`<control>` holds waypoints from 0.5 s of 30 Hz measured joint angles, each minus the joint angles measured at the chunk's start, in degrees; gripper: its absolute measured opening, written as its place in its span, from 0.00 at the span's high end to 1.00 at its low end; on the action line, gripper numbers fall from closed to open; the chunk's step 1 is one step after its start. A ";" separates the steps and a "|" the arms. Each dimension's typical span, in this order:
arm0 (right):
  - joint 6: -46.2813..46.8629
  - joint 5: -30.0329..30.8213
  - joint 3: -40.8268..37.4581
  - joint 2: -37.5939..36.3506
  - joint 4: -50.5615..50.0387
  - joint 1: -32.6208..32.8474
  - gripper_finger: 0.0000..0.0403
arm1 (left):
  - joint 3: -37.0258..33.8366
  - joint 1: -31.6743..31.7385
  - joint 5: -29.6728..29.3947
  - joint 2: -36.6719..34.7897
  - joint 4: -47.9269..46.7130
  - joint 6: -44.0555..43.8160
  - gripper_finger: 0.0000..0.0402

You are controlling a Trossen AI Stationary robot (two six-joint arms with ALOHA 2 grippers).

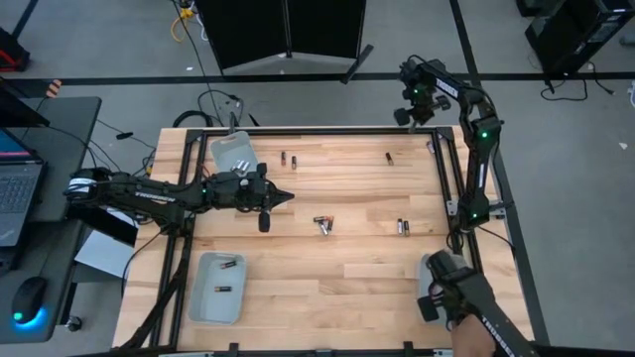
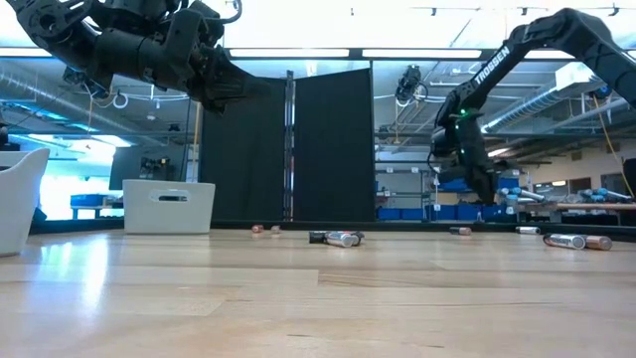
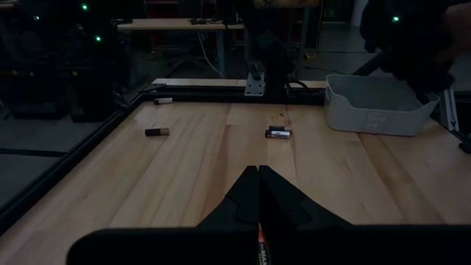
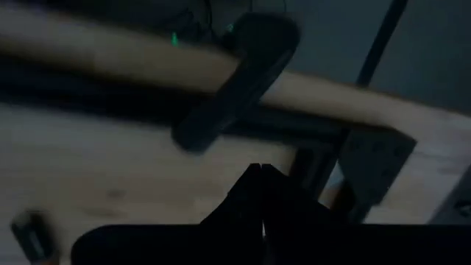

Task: Sort batteries
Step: Put the black-brown battery into the bottom left gray bin

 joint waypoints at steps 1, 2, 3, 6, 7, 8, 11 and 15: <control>-0.27 0.35 0.00 0.00 -1.00 0.41 0.98 | 0.00 0.00 0.00 0.00 0.00 0.00 0.98; -0.36 0.56 0.00 0.00 -1.66 0.82 0.98 | 0.00 0.02 0.00 0.00 0.02 0.00 0.98; -0.39 0.58 0.03 0.00 -2.28 1.21 0.98 | 0.00 0.00 0.00 0.00 0.04 0.00 0.98; -0.58 0.53 0.58 -0.02 -6.17 2.29 0.98 | 0.00 0.01 -0.02 0.00 0.00 0.00 0.98; -0.61 0.52 0.75 -0.02 -7.17 2.54 0.98 | 0.00 0.00 -0.03 0.00 0.01 -0.02 0.98; -0.68 0.48 0.83 -0.02 -8.11 2.71 0.98 | 0.00 0.00 -0.20 0.00 0.02 -0.01 0.98; -2.50 0.47 0.78 -0.02 -8.67 3.45 0.98 | 0.00 0.02 -0.79 0.00 0.02 -0.02 0.98; -13.26 1.91 -0.18 -0.07 -9.55 5.95 0.98 | 0.00 0.02 -0.85 0.00 0.09 0.00 0.98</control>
